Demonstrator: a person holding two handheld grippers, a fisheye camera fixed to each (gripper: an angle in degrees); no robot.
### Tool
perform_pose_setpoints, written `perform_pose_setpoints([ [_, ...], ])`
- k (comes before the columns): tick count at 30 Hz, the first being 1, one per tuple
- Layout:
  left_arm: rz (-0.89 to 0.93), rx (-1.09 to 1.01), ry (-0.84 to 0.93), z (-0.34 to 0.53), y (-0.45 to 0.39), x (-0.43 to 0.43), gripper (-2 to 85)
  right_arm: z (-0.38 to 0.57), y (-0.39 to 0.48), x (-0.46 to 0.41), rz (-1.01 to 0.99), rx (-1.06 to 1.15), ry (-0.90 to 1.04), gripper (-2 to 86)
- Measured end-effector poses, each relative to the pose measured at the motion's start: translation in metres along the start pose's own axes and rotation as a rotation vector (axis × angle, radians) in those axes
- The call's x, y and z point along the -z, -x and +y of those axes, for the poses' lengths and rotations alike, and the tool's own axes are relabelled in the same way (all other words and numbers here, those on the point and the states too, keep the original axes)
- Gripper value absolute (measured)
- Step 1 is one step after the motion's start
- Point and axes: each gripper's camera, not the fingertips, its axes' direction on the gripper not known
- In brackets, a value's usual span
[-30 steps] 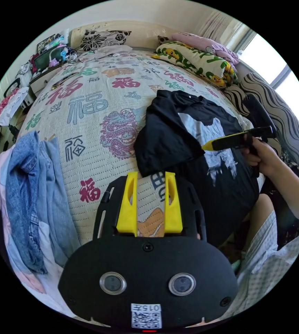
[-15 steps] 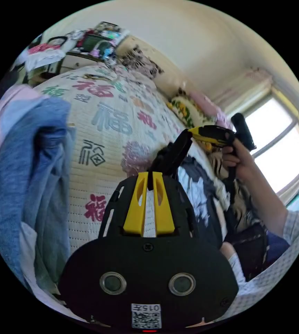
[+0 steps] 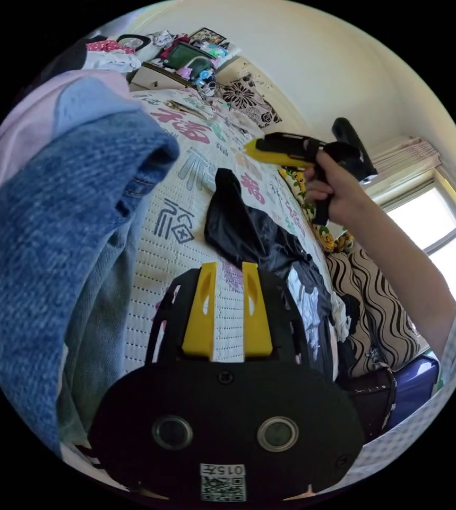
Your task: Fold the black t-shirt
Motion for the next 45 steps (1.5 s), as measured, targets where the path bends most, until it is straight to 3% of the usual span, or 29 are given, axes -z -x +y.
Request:
perform_pose_setpoints([
  [7, -0.011, 0.007, 0.03, -0.012, -0.01, 0.002, 9.6, 0.039, -0.043, 0.078, 0.032, 0.029, -0.008, 5.7],
  [10, -0.039, -0.004, 0.05, -0.02, -0.015, 0.001, 9.8, 0.093, -0.096, 0.103, 0.089, -0.119, 0.016, 3.2],
  [13, -0.029, 0.015, 0.018, -0.018, -0.02, -0.001, 9.4, 0.157, -0.145, 0.122, 0.02, -0.269, -0.02, 1.4],
  [17, -0.037, 0.043, -0.127, -0.039, -0.03, -0.013, 8.5, 0.23, -0.194, 0.134, -0.045, -0.454, -0.057, 1.0],
  [20, -0.067, 0.096, 0.063, -0.068, -0.039, -0.042, 1.5, 0.262, -0.214, 0.141, -0.045, -0.513, -0.043, 1.0],
  [25, -0.443, -0.162, 0.083, -0.051, -0.095, -0.031, -0.1, 0.286, -0.24, 0.153, 0.098, -0.534, -0.012, 1.8],
  [27, -0.709, -0.268, 0.09, -0.038, -0.122, -0.035, 0.0, 0.291, -0.252, 0.155, 0.129, -0.526, -0.017, 3.4],
  [29, -0.807, -0.336, 0.027, -0.03, -0.146, -0.033, 0.2, 0.292, -0.259, 0.156, 0.148, -0.511, -0.022, 5.2],
  [32, -0.52, -0.549, -0.109, -0.026, -0.203, -0.036, 1.0, 0.288, -0.27, 0.158, 0.195, -0.467, -0.019, 6.5],
  [35, -0.327, -0.67, 0.017, -0.056, -0.258, -0.092, 6.4, 0.285, -0.282, 0.161, 0.234, -0.461, -0.011, 7.6],
  [39, -0.281, -0.785, 0.209, -0.087, -0.315, -0.201, 9.0, 0.287, -0.292, 0.159, 0.246, -0.448, 0.035, 8.2],
  [42, -0.275, -0.815, 0.432, -0.088, -0.326, -0.272, 4.4, 0.296, -0.299, 0.151, 0.251, -0.427, 0.102, 7.0],
  [44, -0.283, -0.785, 0.495, -0.089, -0.323, -0.295, 1.7, 0.303, -0.298, 0.156, 0.264, -0.396, 0.095, 3.8],
  [45, -0.235, -0.755, 0.443, -0.094, -0.321, -0.294, 0.7, 0.308, -0.298, 0.162, 0.284, -0.374, 0.087, 0.5],
])
